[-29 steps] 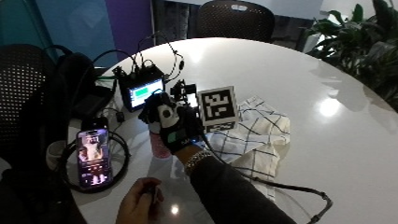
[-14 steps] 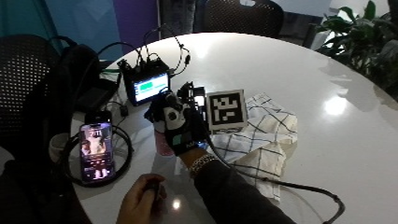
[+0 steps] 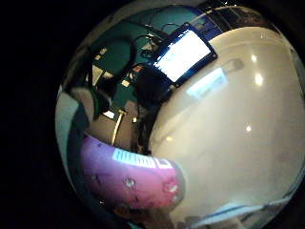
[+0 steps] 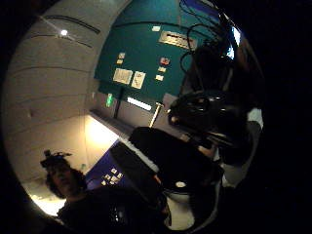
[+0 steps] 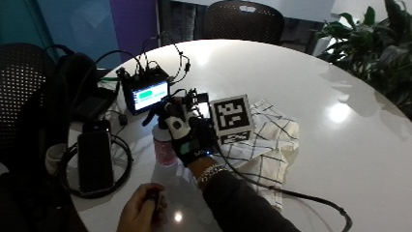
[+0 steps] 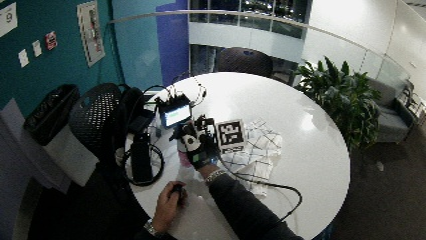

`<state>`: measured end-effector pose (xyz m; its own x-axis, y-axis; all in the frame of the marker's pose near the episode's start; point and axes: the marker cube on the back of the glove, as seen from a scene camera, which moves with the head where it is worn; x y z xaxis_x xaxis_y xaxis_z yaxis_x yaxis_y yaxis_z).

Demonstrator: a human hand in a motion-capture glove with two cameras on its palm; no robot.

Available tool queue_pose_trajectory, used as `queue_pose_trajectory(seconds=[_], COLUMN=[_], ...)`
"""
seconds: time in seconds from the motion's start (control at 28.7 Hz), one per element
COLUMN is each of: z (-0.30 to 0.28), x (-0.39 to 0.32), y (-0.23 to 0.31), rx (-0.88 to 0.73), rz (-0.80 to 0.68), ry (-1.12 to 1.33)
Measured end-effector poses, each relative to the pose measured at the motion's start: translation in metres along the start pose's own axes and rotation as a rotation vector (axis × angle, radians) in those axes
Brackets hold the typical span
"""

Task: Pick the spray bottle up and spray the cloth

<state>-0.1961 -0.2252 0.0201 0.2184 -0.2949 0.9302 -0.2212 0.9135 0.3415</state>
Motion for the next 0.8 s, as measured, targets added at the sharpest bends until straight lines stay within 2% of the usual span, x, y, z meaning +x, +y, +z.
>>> queue_pose_trajectory(seconds=[0.17, 0.59, 0.8], z=[-0.03, -0.098, -0.126], x=[0.002, -0.003, -0.016], y=[0.001, 0.045, 0.091], rx=[-0.071, -0.454, -0.545], rz=[-0.026, 0.014, 0.037], ry=[0.28, 0.949, 1.065])
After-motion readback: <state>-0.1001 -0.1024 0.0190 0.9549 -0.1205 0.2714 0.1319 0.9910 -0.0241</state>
